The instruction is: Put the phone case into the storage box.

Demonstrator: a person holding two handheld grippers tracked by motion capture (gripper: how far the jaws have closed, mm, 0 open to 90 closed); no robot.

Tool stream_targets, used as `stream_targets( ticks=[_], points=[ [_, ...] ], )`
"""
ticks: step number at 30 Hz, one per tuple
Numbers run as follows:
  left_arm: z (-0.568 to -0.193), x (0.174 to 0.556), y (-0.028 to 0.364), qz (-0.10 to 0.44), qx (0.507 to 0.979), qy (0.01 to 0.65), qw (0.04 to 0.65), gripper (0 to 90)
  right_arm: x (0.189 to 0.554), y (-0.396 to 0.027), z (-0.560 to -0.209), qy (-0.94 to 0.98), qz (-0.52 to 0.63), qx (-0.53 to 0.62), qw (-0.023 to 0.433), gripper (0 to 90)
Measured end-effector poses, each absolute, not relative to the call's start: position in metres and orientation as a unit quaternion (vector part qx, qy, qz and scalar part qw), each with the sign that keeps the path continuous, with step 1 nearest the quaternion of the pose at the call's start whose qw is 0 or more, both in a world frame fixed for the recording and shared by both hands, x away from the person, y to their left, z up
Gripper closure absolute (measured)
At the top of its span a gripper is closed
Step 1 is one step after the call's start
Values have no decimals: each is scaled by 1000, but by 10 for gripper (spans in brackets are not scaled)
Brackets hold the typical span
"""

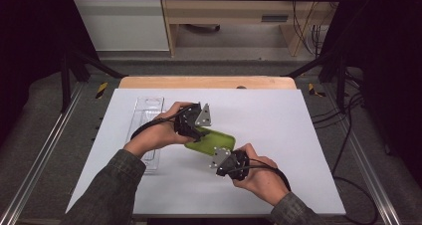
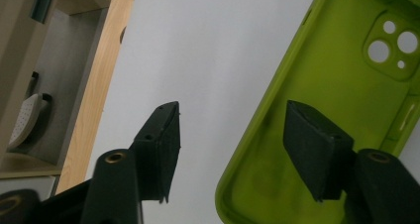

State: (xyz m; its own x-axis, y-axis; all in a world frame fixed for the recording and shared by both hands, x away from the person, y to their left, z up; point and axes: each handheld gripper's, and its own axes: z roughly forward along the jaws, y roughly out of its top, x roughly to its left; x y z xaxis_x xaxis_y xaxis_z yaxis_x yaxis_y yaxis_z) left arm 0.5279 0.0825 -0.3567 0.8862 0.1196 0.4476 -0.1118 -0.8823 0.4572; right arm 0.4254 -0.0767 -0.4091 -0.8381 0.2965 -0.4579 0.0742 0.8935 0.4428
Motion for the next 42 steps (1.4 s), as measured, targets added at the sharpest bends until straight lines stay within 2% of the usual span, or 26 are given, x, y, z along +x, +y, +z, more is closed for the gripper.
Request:
stream_targets(
  ticks=[14,42],
  points=[
    [-358,527,80,227,949,-23,217,522,423,-72,-411,937,206,91,268,878],
    [-359,525,74,221,956,-57,183,616,424,-66,-410,939,202,78,268,878]
  ],
)
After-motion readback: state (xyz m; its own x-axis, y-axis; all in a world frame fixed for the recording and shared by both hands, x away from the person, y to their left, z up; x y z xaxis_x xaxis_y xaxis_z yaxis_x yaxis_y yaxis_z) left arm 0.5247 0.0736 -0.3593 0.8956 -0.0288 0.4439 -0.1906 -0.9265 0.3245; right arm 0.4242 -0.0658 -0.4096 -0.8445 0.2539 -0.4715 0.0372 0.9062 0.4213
